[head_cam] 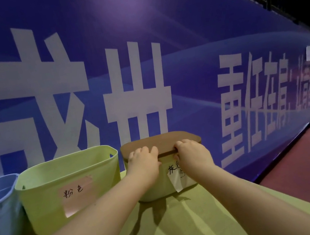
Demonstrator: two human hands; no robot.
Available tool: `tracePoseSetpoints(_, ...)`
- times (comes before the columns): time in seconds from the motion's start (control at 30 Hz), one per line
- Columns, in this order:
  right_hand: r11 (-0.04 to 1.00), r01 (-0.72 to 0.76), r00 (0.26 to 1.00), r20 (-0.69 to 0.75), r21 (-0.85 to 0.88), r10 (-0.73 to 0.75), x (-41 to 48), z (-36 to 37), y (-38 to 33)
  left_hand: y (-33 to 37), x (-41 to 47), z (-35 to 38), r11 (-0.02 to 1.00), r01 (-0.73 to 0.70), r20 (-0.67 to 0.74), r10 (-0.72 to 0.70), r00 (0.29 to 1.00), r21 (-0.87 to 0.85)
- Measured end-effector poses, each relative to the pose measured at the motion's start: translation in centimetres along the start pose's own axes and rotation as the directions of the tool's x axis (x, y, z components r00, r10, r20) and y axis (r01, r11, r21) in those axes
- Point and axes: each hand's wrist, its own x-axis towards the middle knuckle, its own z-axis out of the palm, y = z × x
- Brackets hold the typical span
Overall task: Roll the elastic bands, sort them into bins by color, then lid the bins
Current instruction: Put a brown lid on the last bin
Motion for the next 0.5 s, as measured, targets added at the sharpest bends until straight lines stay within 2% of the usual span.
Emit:
tracePoseSetpoints(0.13,0.996,0.005,0.998,0.067,0.087,-0.011,1.8,2.1,-0.5,-1.1,1.8,0.7,0.999,0.034,0.008,-0.034,0.999,0.021)
tracePoseSetpoints(0.5,0.985,-0.021,0.988,0.153,0.172,-0.005,5.0,4.9,-2.1,-3.1,4.4,2.4,0.997,0.071,-0.028,-0.07,0.997,0.013)
